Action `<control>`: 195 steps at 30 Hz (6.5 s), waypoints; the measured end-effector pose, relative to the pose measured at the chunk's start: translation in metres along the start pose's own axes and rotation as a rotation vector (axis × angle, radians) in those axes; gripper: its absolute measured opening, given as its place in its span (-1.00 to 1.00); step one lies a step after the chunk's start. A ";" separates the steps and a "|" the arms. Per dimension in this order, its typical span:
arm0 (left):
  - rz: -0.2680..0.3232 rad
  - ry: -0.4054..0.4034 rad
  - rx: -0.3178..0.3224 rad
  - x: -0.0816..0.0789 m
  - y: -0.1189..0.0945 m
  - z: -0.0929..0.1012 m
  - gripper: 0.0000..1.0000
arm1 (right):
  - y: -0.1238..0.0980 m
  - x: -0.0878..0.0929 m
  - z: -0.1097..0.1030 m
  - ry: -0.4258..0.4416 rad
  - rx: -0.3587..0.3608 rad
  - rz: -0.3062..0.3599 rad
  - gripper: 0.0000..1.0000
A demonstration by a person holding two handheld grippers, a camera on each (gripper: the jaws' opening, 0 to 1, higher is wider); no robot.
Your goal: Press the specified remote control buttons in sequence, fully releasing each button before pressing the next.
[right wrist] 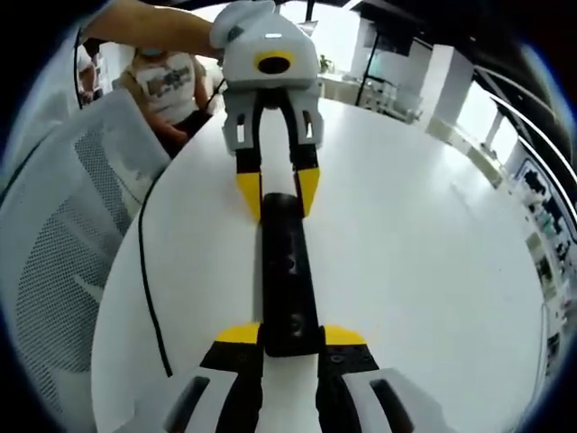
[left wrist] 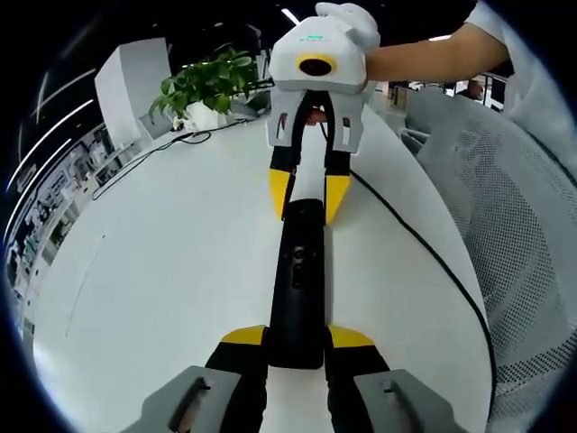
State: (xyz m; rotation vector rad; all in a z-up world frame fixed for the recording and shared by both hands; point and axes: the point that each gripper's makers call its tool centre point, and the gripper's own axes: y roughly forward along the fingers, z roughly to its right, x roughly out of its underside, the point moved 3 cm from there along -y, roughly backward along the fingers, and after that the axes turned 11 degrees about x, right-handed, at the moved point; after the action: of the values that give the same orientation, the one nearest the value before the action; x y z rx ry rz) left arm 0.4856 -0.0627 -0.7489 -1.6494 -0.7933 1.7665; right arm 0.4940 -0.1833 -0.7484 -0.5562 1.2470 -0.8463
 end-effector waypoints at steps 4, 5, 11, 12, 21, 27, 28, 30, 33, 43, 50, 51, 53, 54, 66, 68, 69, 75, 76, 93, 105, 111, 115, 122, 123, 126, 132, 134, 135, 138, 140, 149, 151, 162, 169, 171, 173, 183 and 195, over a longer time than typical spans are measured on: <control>0.004 0.012 -0.012 -0.002 -0.004 -0.009 -0.54 | 0.000 -0.001 0.008 0.000 0.016 0.005 -0.63; 0.005 0.016 -0.017 -0.003 -0.005 -0.012 -0.54 | -0.001 -0.002 0.010 -0.002 0.019 0.006 -0.63; 0.001 0.042 -0.045 -0.010 -0.010 -0.035 -0.54 | 0.000 -0.004 0.035 -0.018 0.057 0.003 -0.63; -0.004 0.049 -0.048 -0.012 -0.011 -0.041 -0.54 | 0.001 -0.004 0.041 -0.020 0.065 0.002 -0.63; -0.020 0.102 -0.071 -0.027 -0.019 -0.090 -0.54 | 0.002 -0.003 0.089 -0.028 0.121 -0.001 -0.63; -0.035 0.130 -0.084 -0.033 -0.022 -0.132 -0.54 | 0.011 0.000 0.129 -0.036 0.149 -0.011 -0.63; -0.037 0.134 -0.084 -0.034 -0.022 -0.137 -0.54 | 0.012 0.000 0.134 -0.035 0.151 -0.012 -0.63; -0.042 0.144 -0.086 -0.035 -0.024 -0.149 -0.54 | 0.017 0.003 0.151 -0.033 0.157 -0.013 -0.63; -0.047 0.149 -0.090 -0.036 -0.024 -0.162 -0.54 | 0.022 0.005 0.165 -0.034 0.167 -0.015 -0.62; -0.064 0.136 -0.091 -0.025 -0.016 -0.193 -0.54 | 0.042 0.010 0.190 -0.052 0.169 -0.025 -0.62; -0.077 0.130 -0.068 -0.022 -0.011 -0.199 -0.54 | 0.046 0.015 0.198 -0.039 0.158 -0.026 -0.62; -0.079 0.126 -0.063 -0.022 -0.011 -0.199 -0.54 | 0.046 0.015 0.198 -0.037 0.155 -0.026 -0.62; -0.084 0.124 -0.058 -0.021 -0.010 -0.201 -0.54 | 0.048 0.016 0.199 -0.031 0.152 -0.025 -0.62; -0.087 0.118 -0.053 -0.021 -0.009 -0.202 -0.53 | 0.049 0.016 0.200 -0.028 0.150 -0.024 -0.61; -0.104 0.099 -0.030 -0.014 -0.003 -0.205 -0.53 | 0.056 0.019 0.201 -0.015 0.136 -0.027 -0.61; -0.103 0.103 -0.027 -0.014 -0.004 -0.204 -0.53 | 0.056 0.019 0.199 -0.011 0.134 -0.025 -0.61; -0.102 0.102 -0.027 -0.014 -0.004 -0.204 -0.53 | 0.056 0.019 0.199 -0.010 0.135 -0.025 -0.61; -0.100 0.093 -0.026 -0.014 -0.005 -0.204 -0.53 | 0.055 0.018 0.195 0.005 0.133 -0.018 -0.60; -0.099 0.099 -0.026 -0.013 -0.005 -0.203 -0.53 | 0.055 0.019 0.195 0.008 0.133 -0.016 -0.59; -0.071 0.106 -0.019 -0.014 -0.006 -0.204 -0.53 | 0.057 0.017 0.192 -0.017 0.124 0.006 -0.60; 0.074 0.057 -0.096 -0.018 -0.018 -0.212 -0.20 | 0.049 0.001 0.193 0.026 0.185 0.080 -0.22; 0.209 0.029 -0.236 -0.029 -0.027 -0.211 0.09 | 0.042 -0.004 0.195 0.110 0.308 0.166 0.20; 0.293 -0.092 -0.342 -0.029 -0.032 -0.209 0.46 | 0.035 0.002 0.201 0.212 0.432 0.181 0.47; 0.421 -0.175 -0.512 -0.034 -0.038 -0.186 0.62 | 0.010 0.016 0.203 0.346 0.675 0.207 0.48; 0.423 -0.194 -0.541 -0.032 -0.039 -0.184 0.64 | 0.009 0.016 0.199 0.366 0.673 0.218 0.52; 0.453 -0.260 -0.616 -0.026 -0.045 -0.172 0.66 | 0.002 0.022 0.185 0.425 0.702 0.194 0.59; 0.504 -0.352 -0.760 -0.018 -0.070 -0.145 0.78 | -0.025 0.030 0.163 0.525 0.841 0.169 0.69; 0.519 -0.378 -0.807 -0.017 -0.080 -0.133 0.82 | -0.036 0.032 0.156 0.558 0.867 0.165 0.69; 0.523 -0.394 -0.827 -0.017 -0.085 -0.126 0.84 | -0.044 0.031 0.152 0.586 0.888 0.180 0.68; 0.535 -0.414 -0.851 -0.018 -0.092 -0.110 0.86 | -0.055 0.028 0.142 0.648 0.890 0.205 0.68; 0.512 -0.430 -0.856 -0.017 -0.094 -0.098 0.85 | -0.063 0.027 0.132 0.667 0.887 0.201 0.65; 0.487 -0.411 -0.853 -0.028 -0.103 -0.046 0.82 | -0.090 0.018 0.095 0.703 0.906 0.189 0.62; 0.481 -0.416 -0.855 -0.029 -0.105 -0.034 0.81 | -0.095 0.017 0.084 0.719 0.906 0.183 0.62; 0.483 -0.480 -0.864 -0.034 -0.111 0.012 0.80 | -0.127 0.020 0.027 0.808 0.926 0.151 0.57; 0.473 -0.516 -0.838 -0.039 -0.106 0.034 0.80 | -0.143 0.022 0.008 0.839 0.938 0.143 0.56; 0.456 -0.555 -0.828 -0.035 -0.103 0.042 0.79 | -0.144 0.024 0.002 0.852 0.935 0.133 0.54; 0.461 -0.572 -0.821 -0.033 -0.102 0.046 0.78 | -0.144 0.025 -0.004 0.856 0.930 0.131 0.52; 0.471 -0.694 -0.839 -0.027 -0.101 0.070 0.75 | -0.141 0.025 -0.036 0.935 0.876 0.128 0.51; 0.484 -0.713 -0.837 -0.030 -0.093 0.081 0.72 | -0.140 0.026 -0.041 0.851 0.902 0.063 0.44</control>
State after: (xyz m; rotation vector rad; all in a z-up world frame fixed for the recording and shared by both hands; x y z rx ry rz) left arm 0.4084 -0.0279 -0.6545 -1.7823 -1.7540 2.6607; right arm 0.4221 -0.2832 -0.6658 0.6366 1.4244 -1.5345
